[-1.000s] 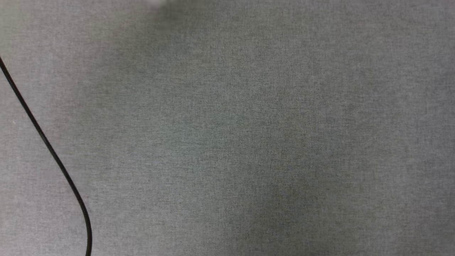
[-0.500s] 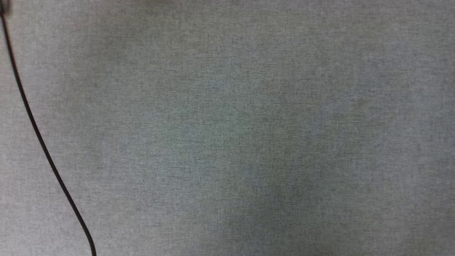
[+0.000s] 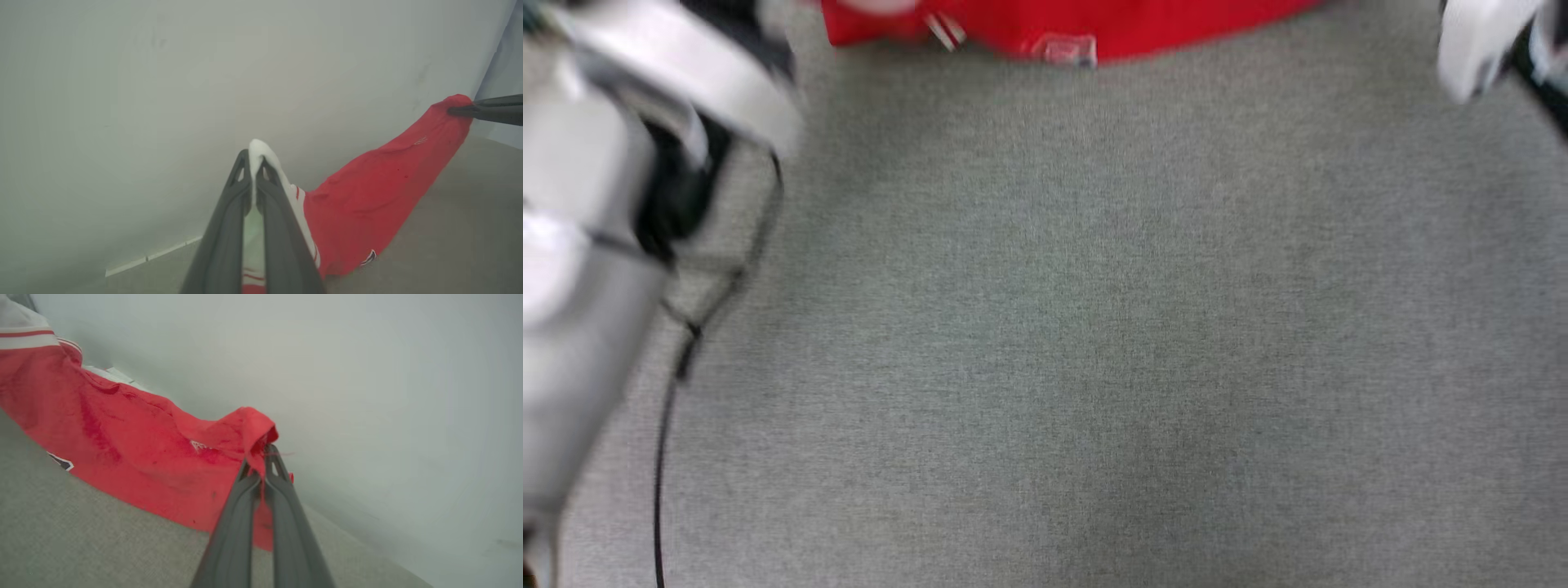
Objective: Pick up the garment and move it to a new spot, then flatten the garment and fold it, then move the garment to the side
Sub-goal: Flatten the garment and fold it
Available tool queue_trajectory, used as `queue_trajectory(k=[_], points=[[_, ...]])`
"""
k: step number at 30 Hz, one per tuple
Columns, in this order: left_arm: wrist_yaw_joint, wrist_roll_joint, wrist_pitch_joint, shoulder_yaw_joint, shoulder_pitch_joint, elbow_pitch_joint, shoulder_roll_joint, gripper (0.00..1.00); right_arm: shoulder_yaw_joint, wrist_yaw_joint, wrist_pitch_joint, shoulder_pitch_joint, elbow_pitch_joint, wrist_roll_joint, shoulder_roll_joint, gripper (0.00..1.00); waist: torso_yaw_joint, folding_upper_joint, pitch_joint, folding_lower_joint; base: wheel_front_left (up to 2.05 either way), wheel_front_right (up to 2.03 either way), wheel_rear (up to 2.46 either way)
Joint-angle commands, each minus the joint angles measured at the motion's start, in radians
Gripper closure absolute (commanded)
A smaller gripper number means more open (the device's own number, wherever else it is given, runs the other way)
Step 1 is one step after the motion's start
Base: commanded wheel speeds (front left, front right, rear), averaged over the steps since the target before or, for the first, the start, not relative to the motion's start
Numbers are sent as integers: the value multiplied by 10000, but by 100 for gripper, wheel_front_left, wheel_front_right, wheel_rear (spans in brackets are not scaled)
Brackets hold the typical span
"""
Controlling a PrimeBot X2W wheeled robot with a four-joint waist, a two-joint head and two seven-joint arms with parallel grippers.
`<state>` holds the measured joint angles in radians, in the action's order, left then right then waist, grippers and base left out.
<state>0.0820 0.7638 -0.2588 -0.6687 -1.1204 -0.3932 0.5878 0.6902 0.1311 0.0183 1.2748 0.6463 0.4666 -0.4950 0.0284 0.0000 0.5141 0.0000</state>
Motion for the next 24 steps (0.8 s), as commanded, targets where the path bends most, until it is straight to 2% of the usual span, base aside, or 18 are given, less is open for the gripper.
queue_trajectory(k=[1,7,11,15,24], points=[[-180,58,-55,-100,840,365,69,100,80,-7,-50,-590,-189,183,-168,100,51,0,-452,0,0,0,0],[-866,265,-70,-413,3583,1702,491,100,274,-7,1,-2936,-980,705,-882,100,167,0,-1414,0,0,0,0],[-1334,704,-54,-546,5378,2450,769,100,-88,-9,63,-4614,-1370,1160,-1230,100,152,0,-2112,0,0,0,0],[-1823,1320,-58,-517,7073,2971,931,100,-571,-7,146,-6294,-1796,1527,-1334,100,121,0,-2827,0,0,0,0],[-2514,2183,-79,-409,10159,3871,1127,100,-1841,-7,661,-9656,-2898,1662,-1443,100,205,0,-3992,0,0,0,0]])
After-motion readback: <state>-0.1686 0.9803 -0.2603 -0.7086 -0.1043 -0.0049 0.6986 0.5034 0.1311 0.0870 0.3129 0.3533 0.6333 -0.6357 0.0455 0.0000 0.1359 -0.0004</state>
